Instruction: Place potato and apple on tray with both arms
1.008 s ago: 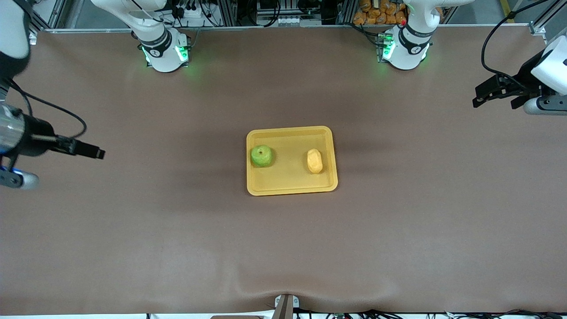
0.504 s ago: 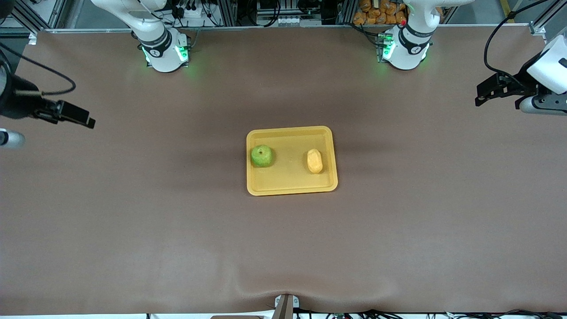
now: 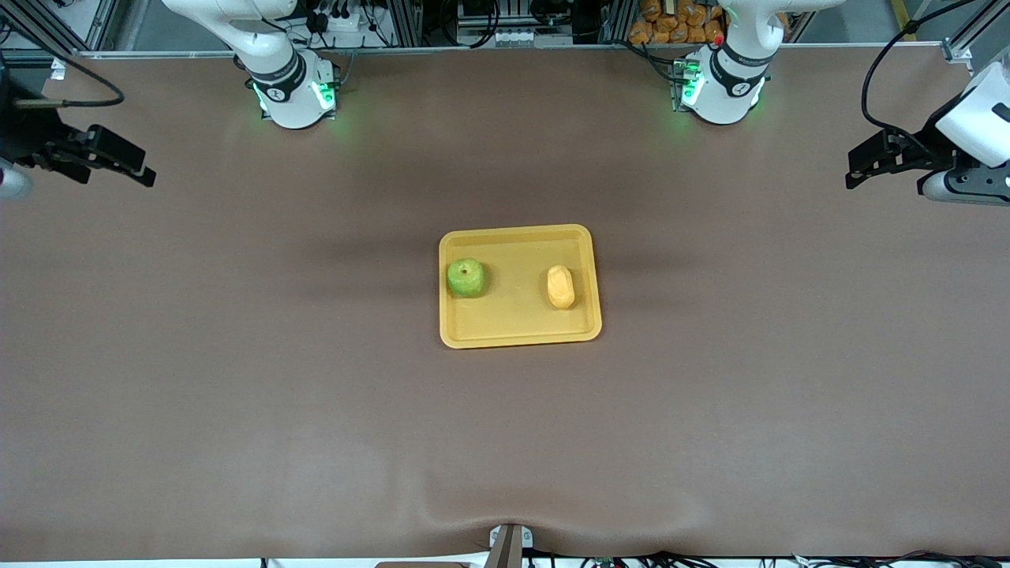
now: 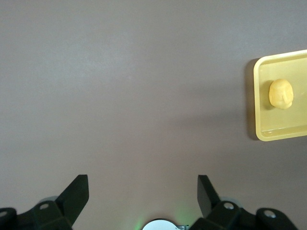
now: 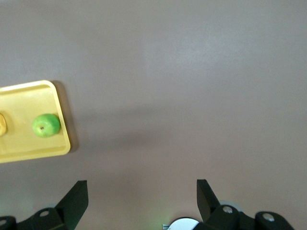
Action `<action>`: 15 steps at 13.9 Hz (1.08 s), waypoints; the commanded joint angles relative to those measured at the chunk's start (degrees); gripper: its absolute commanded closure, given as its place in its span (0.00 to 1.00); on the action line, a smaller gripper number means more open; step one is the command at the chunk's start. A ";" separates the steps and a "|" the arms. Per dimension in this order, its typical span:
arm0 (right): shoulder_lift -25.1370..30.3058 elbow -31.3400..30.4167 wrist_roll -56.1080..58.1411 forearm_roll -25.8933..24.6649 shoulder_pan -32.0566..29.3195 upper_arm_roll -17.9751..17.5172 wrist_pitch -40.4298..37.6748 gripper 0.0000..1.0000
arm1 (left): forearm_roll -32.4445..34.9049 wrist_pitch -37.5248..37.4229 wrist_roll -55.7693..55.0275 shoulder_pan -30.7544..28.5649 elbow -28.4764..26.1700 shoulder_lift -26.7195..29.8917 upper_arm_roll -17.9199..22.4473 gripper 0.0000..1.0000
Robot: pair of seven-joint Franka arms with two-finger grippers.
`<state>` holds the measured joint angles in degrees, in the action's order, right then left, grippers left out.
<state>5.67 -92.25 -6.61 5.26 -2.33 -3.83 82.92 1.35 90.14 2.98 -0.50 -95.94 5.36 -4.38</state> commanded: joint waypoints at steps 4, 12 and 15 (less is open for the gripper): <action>1.46 -0.75 2.83 -2.71 -0.83 -0.39 2.16 0.00 | 1.20 -0.94 0.18 0.06 2.42 -1.31 -0.20 0.00; -1.89 3.13 7.13 -2.80 -1.01 1.37 2.43 0.00 | 1.12 -0.94 0.09 0.06 3.39 -2.02 -0.20 0.00; -1.98 3.57 7.31 -4.98 -0.75 1.28 2.34 0.00 | 1.12 -0.94 0.01 0.06 3.30 -2.02 -0.20 0.00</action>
<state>4.54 -90.51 -0.14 2.77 -2.37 -1.69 85.82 1.35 90.16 2.98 -0.50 -94.17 4.01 -4.38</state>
